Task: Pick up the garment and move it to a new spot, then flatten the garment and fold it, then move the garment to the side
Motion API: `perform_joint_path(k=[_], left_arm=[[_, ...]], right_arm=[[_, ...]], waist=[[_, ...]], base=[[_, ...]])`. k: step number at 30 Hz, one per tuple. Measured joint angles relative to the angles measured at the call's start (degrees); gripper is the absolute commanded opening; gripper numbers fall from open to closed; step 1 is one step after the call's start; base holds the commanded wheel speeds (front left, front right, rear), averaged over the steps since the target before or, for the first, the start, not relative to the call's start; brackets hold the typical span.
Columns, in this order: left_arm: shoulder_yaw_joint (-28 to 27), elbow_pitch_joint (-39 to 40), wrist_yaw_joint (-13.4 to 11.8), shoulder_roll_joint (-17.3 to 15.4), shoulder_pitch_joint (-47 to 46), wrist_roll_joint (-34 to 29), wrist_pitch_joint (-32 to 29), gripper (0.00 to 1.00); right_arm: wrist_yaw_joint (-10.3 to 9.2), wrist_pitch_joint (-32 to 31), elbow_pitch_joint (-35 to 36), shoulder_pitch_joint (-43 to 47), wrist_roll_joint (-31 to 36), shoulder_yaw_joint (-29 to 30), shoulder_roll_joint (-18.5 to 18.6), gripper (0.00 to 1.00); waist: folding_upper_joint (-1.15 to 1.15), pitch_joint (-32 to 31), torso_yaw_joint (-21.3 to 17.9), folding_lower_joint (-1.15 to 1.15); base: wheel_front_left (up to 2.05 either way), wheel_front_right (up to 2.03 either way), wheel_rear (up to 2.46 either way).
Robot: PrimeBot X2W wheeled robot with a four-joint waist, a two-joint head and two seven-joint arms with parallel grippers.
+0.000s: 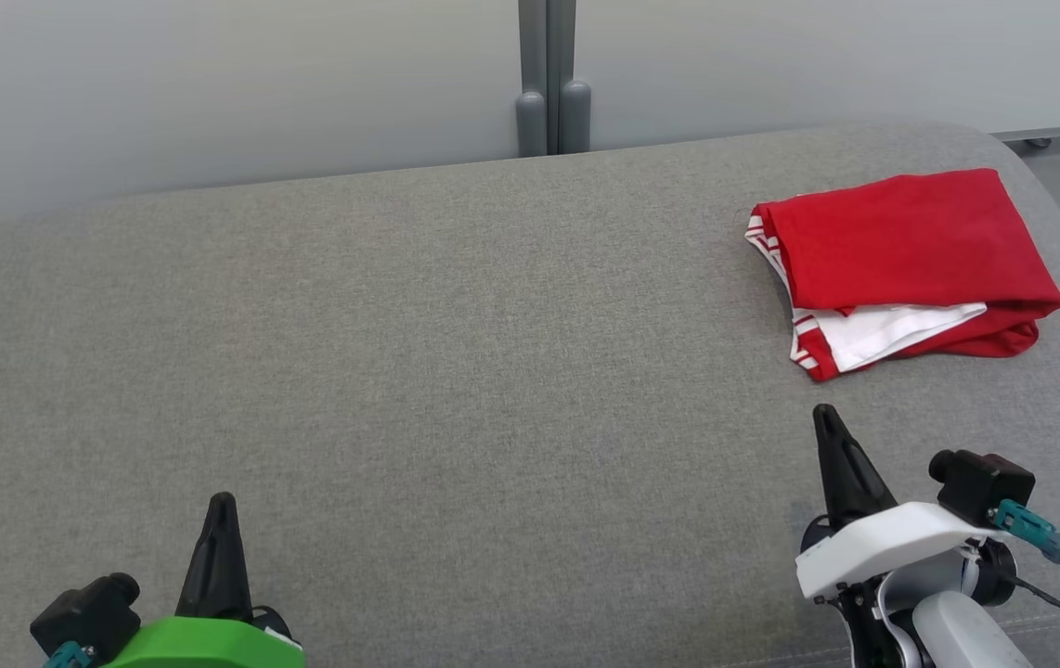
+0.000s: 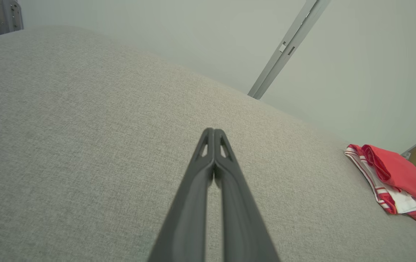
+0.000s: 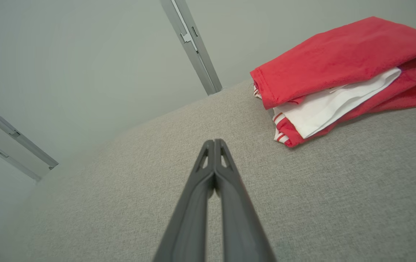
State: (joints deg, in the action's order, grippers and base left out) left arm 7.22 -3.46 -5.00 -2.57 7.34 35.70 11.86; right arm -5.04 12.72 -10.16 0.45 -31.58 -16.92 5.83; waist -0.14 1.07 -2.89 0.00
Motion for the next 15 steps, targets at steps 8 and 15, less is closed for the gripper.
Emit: perform_joint_path(k=[8,15], left_arm=[[-0.90,-0.68,0.90,-0.02,-0.12,5.55,-1.24,0.00],[-1.58,-1.55,1.85,-0.18,-0.28,10.82,-2.85,0.00]], right_arm=[[0.67,-1.31,0.01,-0.01,-5.65,1.91,-0.14,0.00],[1.59,-2.79,-0.01,-0.02,-11.60,3.71,-0.08,0.00]], waist=[[0.00,-0.06,0.28,0.00],[0.00,-0.12,0.54,0.00]], base=[[0.00,0.00,0.00],[0.00,0.00,0.00]])
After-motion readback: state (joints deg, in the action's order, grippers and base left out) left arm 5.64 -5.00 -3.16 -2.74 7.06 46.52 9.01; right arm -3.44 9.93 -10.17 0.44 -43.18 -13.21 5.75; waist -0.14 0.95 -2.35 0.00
